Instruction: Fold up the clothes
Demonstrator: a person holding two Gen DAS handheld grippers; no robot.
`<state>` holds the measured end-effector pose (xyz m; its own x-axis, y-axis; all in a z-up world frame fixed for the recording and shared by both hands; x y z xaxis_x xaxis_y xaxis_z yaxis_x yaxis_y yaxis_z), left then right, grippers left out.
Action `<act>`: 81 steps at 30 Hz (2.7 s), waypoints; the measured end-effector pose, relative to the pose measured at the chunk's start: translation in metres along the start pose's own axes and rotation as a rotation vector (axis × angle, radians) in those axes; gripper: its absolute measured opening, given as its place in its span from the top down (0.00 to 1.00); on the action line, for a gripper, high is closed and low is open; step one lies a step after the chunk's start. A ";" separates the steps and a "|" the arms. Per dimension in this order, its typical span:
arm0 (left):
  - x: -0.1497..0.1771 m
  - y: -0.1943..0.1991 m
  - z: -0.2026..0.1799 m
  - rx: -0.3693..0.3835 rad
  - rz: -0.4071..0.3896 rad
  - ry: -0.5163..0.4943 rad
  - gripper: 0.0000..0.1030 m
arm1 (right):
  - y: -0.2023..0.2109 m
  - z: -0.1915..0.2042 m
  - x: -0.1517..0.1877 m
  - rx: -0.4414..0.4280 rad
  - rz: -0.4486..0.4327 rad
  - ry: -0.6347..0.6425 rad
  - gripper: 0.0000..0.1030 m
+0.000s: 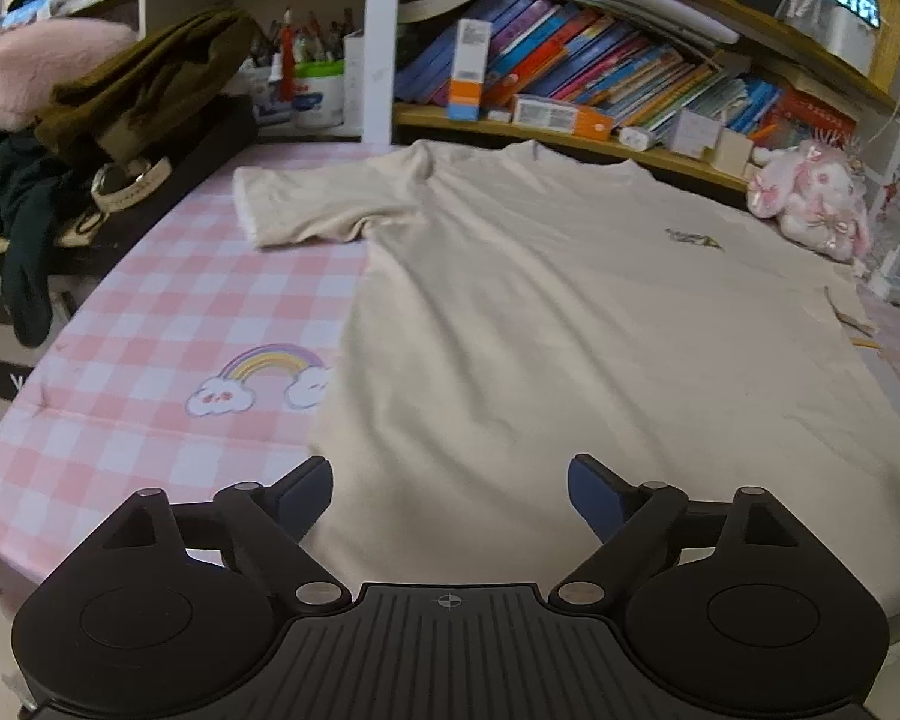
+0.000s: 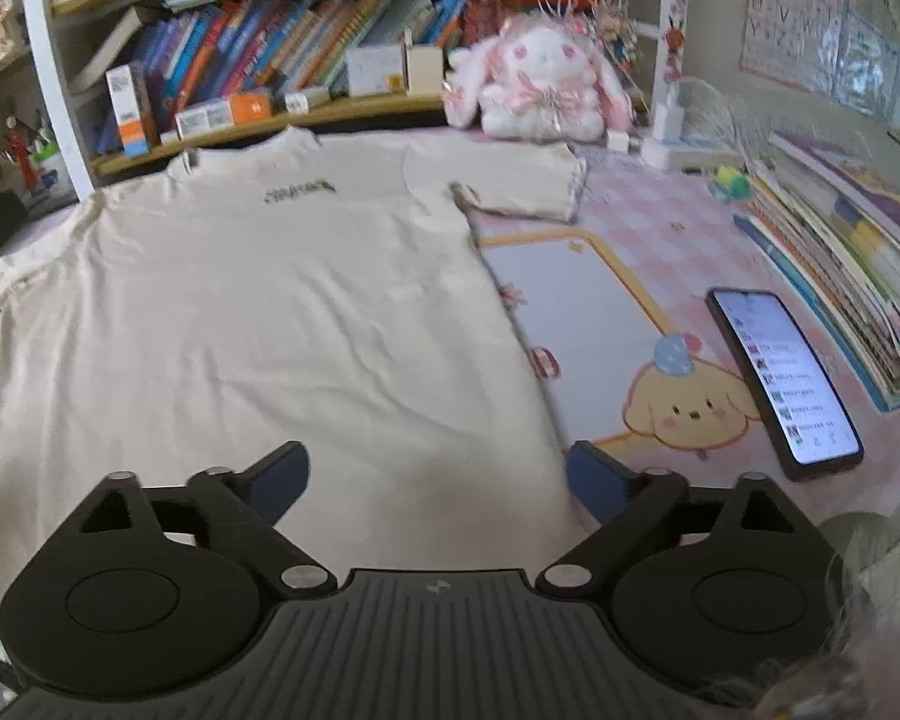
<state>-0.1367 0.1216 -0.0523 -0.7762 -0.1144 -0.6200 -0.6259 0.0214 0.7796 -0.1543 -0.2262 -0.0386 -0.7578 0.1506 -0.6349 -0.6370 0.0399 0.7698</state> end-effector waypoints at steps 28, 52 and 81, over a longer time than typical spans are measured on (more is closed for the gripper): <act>-0.003 -0.013 -0.068 -0.100 0.055 -0.067 0.06 | -0.018 0.021 -0.028 -0.081 -0.047 0.073 0.00; -0.126 -0.092 0.141 0.304 0.049 0.343 0.49 | -0.014 0.169 -0.023 0.054 -0.049 -0.037 0.00; -0.131 -0.180 0.207 0.354 0.054 1.049 0.94 | -0.010 0.168 -0.013 0.167 -0.011 -0.019 0.00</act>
<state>0.0619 0.3384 -0.1292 -0.4586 -0.8857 -0.0729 -0.7095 0.3154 0.6302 -0.1144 -0.0631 -0.0267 -0.7468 0.1680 -0.6434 -0.6120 0.2050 0.7638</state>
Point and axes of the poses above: each gripper's, at about its wrist camera, not at the fingertips, and y roughly against the way its jaws point, z to its left, x to its underside, the point moved 2 cm from there along -y, roughly the way its jaws point, and after that the axes turned 7 degrees about z, right-handed, at the moved point
